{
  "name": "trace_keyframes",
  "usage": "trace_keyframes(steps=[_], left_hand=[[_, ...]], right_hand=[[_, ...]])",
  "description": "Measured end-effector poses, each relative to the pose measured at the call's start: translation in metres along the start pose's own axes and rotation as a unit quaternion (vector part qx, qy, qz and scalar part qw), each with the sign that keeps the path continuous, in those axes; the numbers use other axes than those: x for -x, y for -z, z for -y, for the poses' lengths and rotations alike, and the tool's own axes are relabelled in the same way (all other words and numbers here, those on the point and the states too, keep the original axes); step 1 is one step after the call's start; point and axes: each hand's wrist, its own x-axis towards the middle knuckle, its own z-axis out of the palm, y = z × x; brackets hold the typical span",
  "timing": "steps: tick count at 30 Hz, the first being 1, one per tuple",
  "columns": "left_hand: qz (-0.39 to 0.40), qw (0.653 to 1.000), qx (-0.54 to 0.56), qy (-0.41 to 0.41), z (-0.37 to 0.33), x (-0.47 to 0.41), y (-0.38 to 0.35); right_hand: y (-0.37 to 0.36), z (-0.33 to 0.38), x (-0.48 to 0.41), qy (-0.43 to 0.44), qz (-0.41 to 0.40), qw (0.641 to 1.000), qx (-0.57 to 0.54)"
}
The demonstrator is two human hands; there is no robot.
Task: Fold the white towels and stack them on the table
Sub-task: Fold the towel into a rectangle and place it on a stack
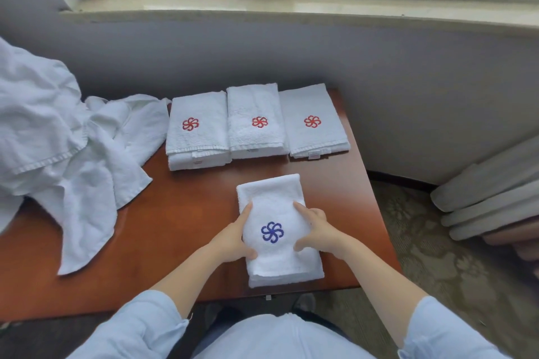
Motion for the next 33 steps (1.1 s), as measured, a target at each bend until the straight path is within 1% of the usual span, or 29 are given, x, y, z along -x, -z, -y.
trace_keyframes(steps=[3, 6, 9, 17, 23, 25, 29, 33], left_hand=[[0.017, 0.998, 0.054, -0.011, 0.0, 0.007, 0.003], [0.031, 0.995, 0.088, -0.02, -0.006, 0.011, 0.005], [0.041, 0.993, 0.11, -0.029, -0.016, 0.012, 0.006], [0.009, 0.99, 0.099, -0.095, -0.061, 0.002, 0.022], [-0.02, 0.986, 0.098, -0.134, -0.104, -0.014, 0.053], [-0.035, 0.985, 0.089, -0.145, -0.119, -0.021, 0.065], [-0.059, 0.981, 0.076, -0.167, -0.146, -0.035, 0.084], [-0.082, 0.978, 0.066, -0.182, -0.169, -0.056, 0.104]], right_hand=[[0.005, -0.001, 0.002, -0.011, 0.017, 0.999, -0.028], [0.009, -0.002, 0.004, -0.003, 0.045, 0.996, -0.075], [0.012, -0.004, 0.007, 0.013, 0.042, 0.996, -0.08], [0.041, -0.01, 0.017, 0.047, -0.033, 0.988, -0.143], [0.085, 0.011, 0.022, 0.087, -0.107, 0.972, -0.192], [0.101, 0.023, 0.023, 0.097, -0.129, 0.968, -0.19], [0.133, 0.042, 0.019, 0.123, -0.18, 0.964, -0.151], [0.165, 0.061, 0.007, 0.148, -0.202, 0.958, -0.138]])
